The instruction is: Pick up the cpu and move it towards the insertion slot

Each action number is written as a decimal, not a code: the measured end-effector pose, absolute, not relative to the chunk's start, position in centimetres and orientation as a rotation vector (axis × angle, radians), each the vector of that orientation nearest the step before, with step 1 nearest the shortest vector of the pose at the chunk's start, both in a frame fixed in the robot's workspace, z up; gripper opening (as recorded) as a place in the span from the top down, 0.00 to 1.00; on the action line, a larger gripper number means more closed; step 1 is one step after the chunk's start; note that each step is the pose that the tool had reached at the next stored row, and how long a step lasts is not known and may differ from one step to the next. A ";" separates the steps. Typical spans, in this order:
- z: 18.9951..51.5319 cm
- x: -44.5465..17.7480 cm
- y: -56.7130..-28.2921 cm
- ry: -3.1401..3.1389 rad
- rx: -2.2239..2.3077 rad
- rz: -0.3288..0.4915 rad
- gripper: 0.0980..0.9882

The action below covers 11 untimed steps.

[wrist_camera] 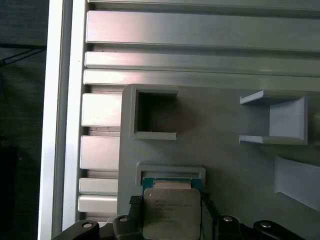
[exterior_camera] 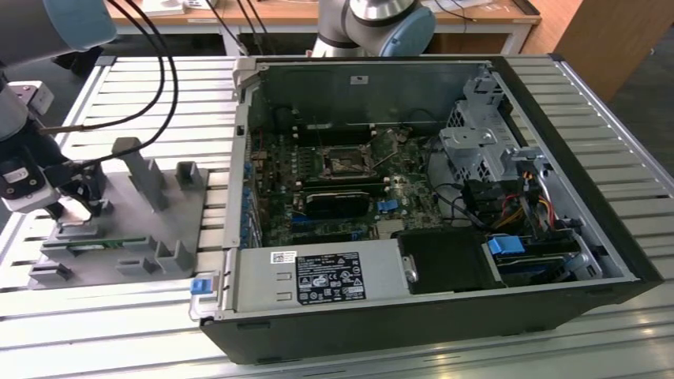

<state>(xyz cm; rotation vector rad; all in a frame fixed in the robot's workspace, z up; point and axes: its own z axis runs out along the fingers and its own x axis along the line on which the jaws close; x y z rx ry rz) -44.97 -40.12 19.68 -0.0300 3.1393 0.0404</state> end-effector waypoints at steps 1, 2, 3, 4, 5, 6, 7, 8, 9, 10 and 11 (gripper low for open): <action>19.7 -45.0 -40.1 3.139 -0.030 0.040 0.50; 19.8 -45.0 -40.1 3.139 -0.030 0.040 0.50; 19.8 -45.0 -40.1 3.139 -0.030 0.041 0.50; 19.9 -45.0 -40.1 3.139 -0.030 0.040 0.50; 20.0 -45.0 -40.1 3.139 -0.030 0.040 0.50; 20.0 -45.0 -40.1 3.139 -0.030 0.040 0.50; 20.1 -45.0 -40.1 3.139 -0.030 0.040 0.50; 20.1 -45.0 -40.1 3.139 -0.030 0.040 0.50; 20.2 -45.0 -40.1 3.139 -0.030 0.040 0.50; 20.3 -45.0 -40.1 3.139 -0.030 0.040 0.50; 20.4 -45.0 -40.1 3.139 -0.030 0.040 0.50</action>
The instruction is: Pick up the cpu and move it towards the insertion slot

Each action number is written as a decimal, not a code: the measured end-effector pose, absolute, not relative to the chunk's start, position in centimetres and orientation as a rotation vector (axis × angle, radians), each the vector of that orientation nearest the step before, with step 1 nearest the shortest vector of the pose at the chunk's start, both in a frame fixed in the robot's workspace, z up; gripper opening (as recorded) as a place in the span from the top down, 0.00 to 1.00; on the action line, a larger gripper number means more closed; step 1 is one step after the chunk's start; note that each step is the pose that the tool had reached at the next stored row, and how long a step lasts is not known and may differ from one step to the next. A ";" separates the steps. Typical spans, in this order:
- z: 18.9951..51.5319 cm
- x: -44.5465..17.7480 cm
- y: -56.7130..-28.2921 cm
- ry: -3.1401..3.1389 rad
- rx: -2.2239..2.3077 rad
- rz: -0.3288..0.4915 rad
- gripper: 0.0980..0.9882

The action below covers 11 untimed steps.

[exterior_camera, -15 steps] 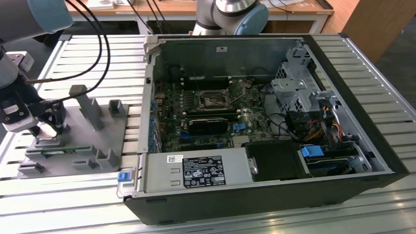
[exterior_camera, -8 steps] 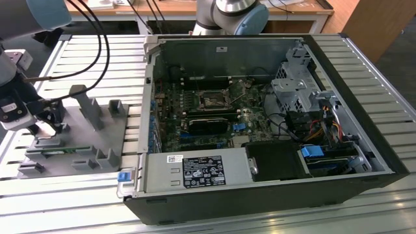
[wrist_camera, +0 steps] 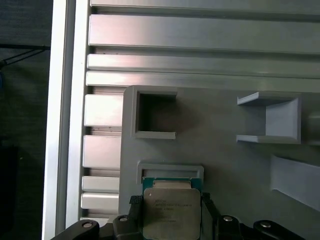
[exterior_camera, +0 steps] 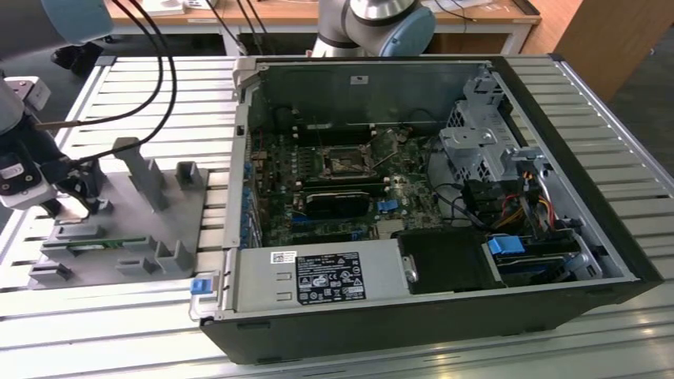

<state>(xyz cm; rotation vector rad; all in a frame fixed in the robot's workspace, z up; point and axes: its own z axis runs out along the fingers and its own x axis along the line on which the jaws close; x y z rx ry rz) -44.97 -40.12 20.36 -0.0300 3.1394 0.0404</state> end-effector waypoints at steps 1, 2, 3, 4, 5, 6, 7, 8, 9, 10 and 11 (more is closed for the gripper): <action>20.5 -45.0 -40.1 3.139 -0.030 0.040 0.50; 20.6 -45.0 -40.1 3.139 -0.030 0.040 0.50; 20.6 -45.0 -40.1 3.139 -0.030 0.040 0.50; 20.7 -45.0 -40.1 3.139 -0.030 0.040 0.50; 20.8 -45.0 -40.1 3.139 -0.030 0.040 0.50; 20.9 -45.0 -40.1 3.139 -0.030 0.040 0.50; 21.0 -45.0 -40.1 3.139 -0.030 0.040 0.50; 21.1 -45.0 -40.1 3.139 -0.030 0.040 0.50; 21.1 -45.0 -40.1 3.139 -0.030 0.040 0.50; 21.2 -45.0 -40.1 3.139 -0.030 0.040 0.50; 21.2 -45.0 -40.1 3.139 -0.030 0.040 0.50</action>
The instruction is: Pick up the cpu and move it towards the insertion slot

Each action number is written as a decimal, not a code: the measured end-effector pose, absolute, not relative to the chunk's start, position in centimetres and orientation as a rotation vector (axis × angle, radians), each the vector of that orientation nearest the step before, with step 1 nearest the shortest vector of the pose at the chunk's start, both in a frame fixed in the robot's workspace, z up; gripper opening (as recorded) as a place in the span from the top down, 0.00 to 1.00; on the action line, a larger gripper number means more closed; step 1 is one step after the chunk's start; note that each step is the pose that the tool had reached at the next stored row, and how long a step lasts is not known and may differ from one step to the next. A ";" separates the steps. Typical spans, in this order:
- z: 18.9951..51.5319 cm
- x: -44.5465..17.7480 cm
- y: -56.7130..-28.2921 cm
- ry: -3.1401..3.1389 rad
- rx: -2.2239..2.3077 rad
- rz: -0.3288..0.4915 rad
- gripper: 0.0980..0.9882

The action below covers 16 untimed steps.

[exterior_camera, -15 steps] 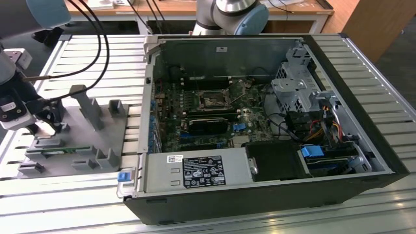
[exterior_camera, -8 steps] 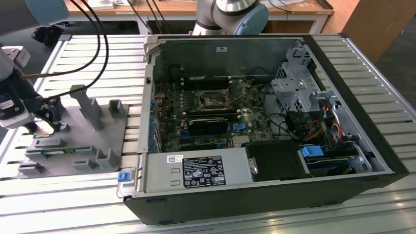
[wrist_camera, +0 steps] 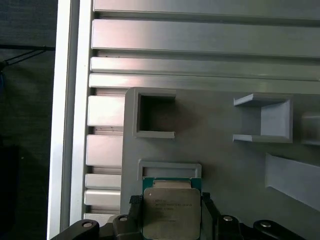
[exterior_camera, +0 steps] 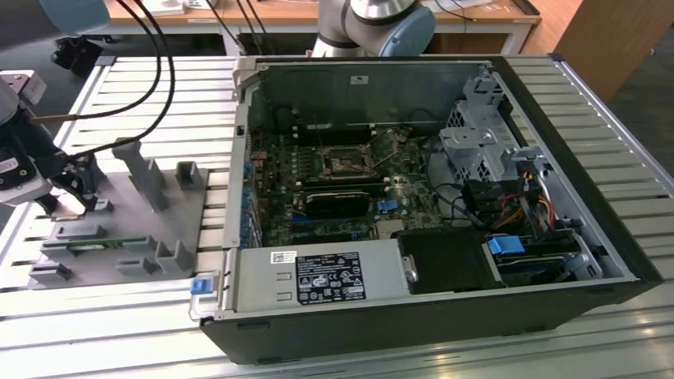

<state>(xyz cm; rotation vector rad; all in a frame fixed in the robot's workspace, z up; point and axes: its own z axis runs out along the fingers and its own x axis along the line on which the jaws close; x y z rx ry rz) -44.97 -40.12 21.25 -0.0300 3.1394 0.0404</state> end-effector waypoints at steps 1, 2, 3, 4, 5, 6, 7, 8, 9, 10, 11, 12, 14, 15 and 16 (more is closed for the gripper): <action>21.3 -45.0 -40.1 3.140 -0.030 0.040 0.50; 21.4 -45.0 -40.1 3.139 -0.030 0.040 0.50; 21.5 -45.0 -40.1 3.139 -0.030 0.040 0.50; 21.6 -45.0 -40.1 3.139 -0.030 0.040 0.50; 21.7 -45.0 -40.1 3.139 -0.030 0.040 0.50; 21.7 -45.0 -40.1 3.139 -0.030 0.040 0.50; 21.8 -45.0 -40.1 3.139 -0.030 0.040 0.50; 21.9 -45.0 -40.1 3.139 -0.030 0.040 0.50; 22.0 -45.0 -40.1 3.139 -0.030 0.040 0.50; 22.1 -45.0 -40.1 3.139 -0.030 0.040 0.50; 22.2 -45.0 -40.1 3.139 -0.030 0.040 0.50; 22.3 -45.0 -40.1 3.139 -0.030 0.040 0.50; 22.4 -45.0 -40.1 3.139 -0.030 0.040 0.50; 22.4 -45.0 -40.1 3.139 -0.030 0.040 0.50; 22.5 -45.0 -40.1 3.139 -0.030 0.040 0.50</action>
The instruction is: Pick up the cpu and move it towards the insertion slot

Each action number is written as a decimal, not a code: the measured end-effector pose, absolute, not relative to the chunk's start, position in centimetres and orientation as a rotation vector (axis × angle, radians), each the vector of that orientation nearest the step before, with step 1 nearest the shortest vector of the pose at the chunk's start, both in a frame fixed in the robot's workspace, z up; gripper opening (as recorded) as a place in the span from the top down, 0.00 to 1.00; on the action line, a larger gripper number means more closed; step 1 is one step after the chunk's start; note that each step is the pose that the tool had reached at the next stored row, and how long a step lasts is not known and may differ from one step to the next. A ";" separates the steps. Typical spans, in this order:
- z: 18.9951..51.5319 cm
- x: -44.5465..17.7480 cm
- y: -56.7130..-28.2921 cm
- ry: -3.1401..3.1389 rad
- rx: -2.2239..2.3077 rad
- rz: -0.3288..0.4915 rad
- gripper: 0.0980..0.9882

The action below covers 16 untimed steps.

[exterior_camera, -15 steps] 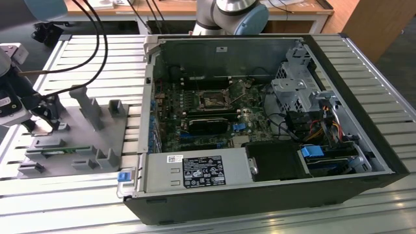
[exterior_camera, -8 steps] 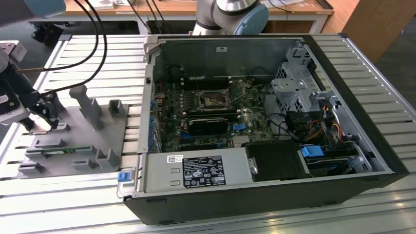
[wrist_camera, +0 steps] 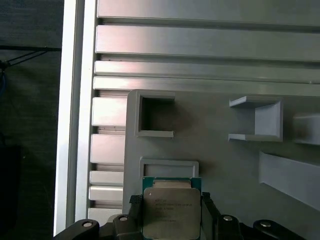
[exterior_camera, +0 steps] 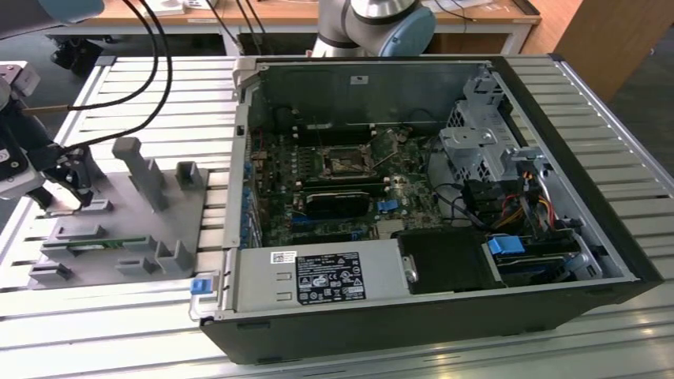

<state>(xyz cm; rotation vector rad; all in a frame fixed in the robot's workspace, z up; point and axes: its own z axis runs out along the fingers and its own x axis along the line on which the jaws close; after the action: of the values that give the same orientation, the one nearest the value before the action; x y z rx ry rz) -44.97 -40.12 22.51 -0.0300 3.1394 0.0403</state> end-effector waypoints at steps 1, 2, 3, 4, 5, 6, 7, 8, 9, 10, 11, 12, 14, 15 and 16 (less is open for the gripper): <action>22.6 -45.0 -40.1 3.139 -0.030 0.040 0.50; 22.7 -45.0 -40.1 3.139 -0.030 0.040 0.50; 22.7 -45.0 -40.1 3.139 -0.030 0.040 0.50; 22.8 -45.0 -40.1 3.139 -0.030 0.040 0.50; 22.9 -45.0 -40.1 3.139 -0.030 0.040 0.50; 23.0 -45.0 -40.1 3.139 -0.030 0.040 0.50; 23.0 -45.0 -40.1 3.139 -0.030 0.040 0.50; 23.1 -45.0 -40.1 3.139 -0.030 0.040 0.50; 23.2 -45.0 -40.1 3.139 -0.030 0.040 0.50; 23.3 -45.0 -40.1 3.139 -0.030 0.040 0.50; 23.3 -45.0 -40.1 3.139 -0.030 0.040 0.50; 23.4 -45.0 -40.1 3.139 -0.030 0.040 0.50; 23.6 -45.0 -40.1 3.139 -0.030 0.040 0.50; 23.7 -45.0 -40.1 3.139 -0.030 0.040 0.50; 23.8 -45.0 -40.1 3.139 -0.030 0.040 0.50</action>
<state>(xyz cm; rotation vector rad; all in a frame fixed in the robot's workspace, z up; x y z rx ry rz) -44.97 -40.12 23.79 -0.0300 3.1393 0.0404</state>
